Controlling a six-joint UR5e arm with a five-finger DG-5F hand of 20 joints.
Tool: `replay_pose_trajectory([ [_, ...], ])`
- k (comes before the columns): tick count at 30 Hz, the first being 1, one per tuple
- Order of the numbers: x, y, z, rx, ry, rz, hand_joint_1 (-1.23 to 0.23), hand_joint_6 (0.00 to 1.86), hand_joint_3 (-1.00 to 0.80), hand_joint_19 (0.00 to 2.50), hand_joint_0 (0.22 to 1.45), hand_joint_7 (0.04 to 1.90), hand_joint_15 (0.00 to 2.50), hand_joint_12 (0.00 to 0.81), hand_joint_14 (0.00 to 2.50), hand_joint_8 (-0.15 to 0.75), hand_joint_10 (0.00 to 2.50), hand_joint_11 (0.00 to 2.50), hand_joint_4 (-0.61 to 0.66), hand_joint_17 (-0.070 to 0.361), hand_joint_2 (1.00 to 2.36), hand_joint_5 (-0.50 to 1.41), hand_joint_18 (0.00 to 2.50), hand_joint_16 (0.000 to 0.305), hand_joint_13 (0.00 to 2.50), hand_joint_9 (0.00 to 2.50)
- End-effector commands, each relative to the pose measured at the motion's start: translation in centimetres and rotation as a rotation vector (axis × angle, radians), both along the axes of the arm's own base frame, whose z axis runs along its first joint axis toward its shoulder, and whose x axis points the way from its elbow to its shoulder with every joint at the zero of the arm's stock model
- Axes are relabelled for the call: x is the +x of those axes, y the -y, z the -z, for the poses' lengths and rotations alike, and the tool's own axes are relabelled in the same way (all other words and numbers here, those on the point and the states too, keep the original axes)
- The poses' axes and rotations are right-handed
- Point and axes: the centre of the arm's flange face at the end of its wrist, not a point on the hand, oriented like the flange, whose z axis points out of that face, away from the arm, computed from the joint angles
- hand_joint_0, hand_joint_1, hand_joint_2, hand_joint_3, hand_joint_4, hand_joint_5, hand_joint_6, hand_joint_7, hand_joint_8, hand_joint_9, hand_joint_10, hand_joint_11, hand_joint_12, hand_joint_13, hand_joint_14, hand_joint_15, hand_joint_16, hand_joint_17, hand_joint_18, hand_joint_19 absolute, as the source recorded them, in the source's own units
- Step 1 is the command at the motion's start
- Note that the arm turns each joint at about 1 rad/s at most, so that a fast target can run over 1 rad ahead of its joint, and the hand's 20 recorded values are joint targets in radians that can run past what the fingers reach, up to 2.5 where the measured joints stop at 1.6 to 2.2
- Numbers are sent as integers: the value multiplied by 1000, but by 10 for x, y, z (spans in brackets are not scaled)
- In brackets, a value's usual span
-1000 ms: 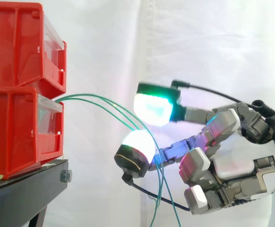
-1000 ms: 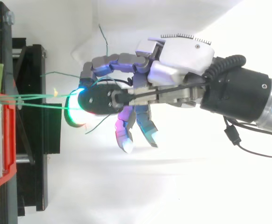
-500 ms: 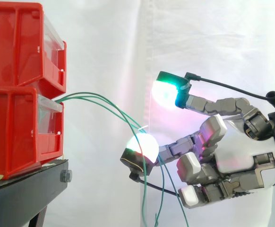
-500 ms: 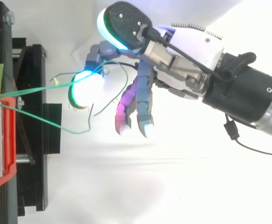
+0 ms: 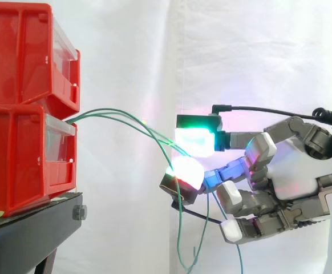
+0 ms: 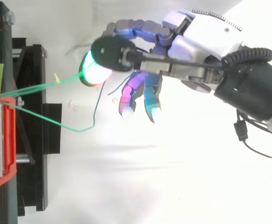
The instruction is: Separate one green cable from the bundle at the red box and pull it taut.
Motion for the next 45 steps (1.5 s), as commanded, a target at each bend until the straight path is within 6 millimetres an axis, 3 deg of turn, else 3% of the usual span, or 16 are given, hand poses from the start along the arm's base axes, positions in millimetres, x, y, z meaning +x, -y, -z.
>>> replay_pose_trajectory([
  [1, 0, -3, 0, -3, -2, -3, -660, 504, -475, 696, 746, 1280, 656, 287, 19, 179, 19, 437, 45, 90, 1002, 146, 900, 40, 1375, 1958],
  [11, 0, -10, 0, -5, -6, -11, -795, 503, -202, 695, 718, 1311, 661, 283, 20, 188, 19, 460, 42, 93, 1019, 146, 884, 41, 1385, 1973],
  [14, 0, -11, -1, -5, -4, -13, -912, 504, -37, 556, 622, 1316, 578, 342, 17, 234, 18, 376, 117, 138, 1001, 143, 1019, 62, 1436, 1970],
  [16, 0, -11, 0, -5, -6, -13, -888, 504, -49, 554, 584, 1343, 584, 367, 15, 264, 17, 370, 133, 155, 1001, 126, 912, 69, 1338, 1855],
  [18, 0, -12, -1, -5, -3, -14, -824, 503, -171, 572, 524, 1335, 596, 367, 16, 269, 15, 365, 150, 155, 1012, 105, 738, 69, 1186, 1715],
  [19, 0, -13, 0, -5, -4, -16, -799, 503, -268, 610, 490, 1332, 620, 355, 19, 260, 17, 397, 158, 145, 1013, 98, 663, 65, 1145, 1675],
  [20, 1, -15, -1, -5, -4, -17, -727, 503, -492, 615, 448, 1325, 625, 352, 19, 250, 16, 386, 173, 143, 1000, 97, 633, 64, 1130, 1647],
  [23, 0, -16, 0, -8, -5, -12, -534, 504, -500, 543, 343, 1274, 559, 384, 16, 269, 13, 320, 208, 168, 1000, 108, 737, 74, 1193, 1707],
  [26, -1, -16, -1, -16, 0, 8, -420, 505, -500, 511, 313, 1247, 526, 375, 14, 256, 14, 286, 178, 171, 1000, 123, 810, 76, 1290, 1806],
  [30, -2, -19, -3, -40, 0, 43, -247, 504, -500, 569, 426, 1280, 554, 321, 15, 199, 14, 318, 97, 136, 1000, 143, 790, 60, 1350, 1924],
  [35, -4, -21, -4, -61, -3, 67, -305, 503, -500, 660, 580, 1286, 617, 277, 20, 102, 19, 389, 54, 98, 1000, 142, 769, 44, 1323, 1961],
  [45, -1, -24, -12, -93, 3, 81, -428, 504, -500, 669, 656, 1279, 628, 278, 19, 116, 20, 458, 35, 91, 1000, 145, 816, 40, 1340, 1997],
])
